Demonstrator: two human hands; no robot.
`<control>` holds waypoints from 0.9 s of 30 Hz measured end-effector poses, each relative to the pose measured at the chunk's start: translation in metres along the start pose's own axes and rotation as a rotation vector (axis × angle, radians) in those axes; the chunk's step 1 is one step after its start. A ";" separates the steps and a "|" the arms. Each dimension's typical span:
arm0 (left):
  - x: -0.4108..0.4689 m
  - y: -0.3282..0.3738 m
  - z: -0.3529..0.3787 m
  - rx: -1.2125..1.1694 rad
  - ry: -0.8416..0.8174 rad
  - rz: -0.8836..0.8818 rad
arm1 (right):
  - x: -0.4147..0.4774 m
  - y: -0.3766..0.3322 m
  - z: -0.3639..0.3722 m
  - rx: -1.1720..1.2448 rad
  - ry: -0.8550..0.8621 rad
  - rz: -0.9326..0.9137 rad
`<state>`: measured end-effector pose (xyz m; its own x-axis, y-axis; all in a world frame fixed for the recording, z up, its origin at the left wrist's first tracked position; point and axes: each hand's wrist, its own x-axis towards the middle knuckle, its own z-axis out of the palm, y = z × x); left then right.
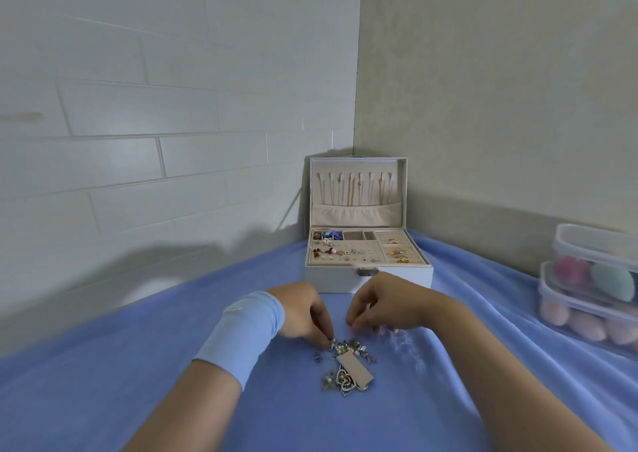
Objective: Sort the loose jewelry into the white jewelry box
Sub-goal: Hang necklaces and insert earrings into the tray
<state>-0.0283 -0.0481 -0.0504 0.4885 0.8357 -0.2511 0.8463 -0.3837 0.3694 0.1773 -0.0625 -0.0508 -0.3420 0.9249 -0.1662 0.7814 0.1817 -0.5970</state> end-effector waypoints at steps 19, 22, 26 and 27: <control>0.007 -0.003 -0.020 -0.454 0.256 0.067 | 0.019 -0.006 -0.019 0.262 0.412 -0.117; 0.017 0.001 -0.035 -0.572 0.331 0.146 | 0.030 -0.006 -0.041 0.261 0.517 -0.103; 0.039 0.005 -0.053 -0.721 0.422 0.166 | 0.048 0.002 -0.063 0.212 0.565 -0.094; 0.045 0.006 -0.056 -0.759 0.427 0.168 | 0.054 0.006 -0.068 0.189 0.578 -0.085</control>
<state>-0.0128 0.0092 -0.0098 0.3436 0.9255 0.1591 0.3272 -0.2768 0.9035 0.1988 0.0107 -0.0100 -0.0193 0.9508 0.3092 0.6398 0.2494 -0.7270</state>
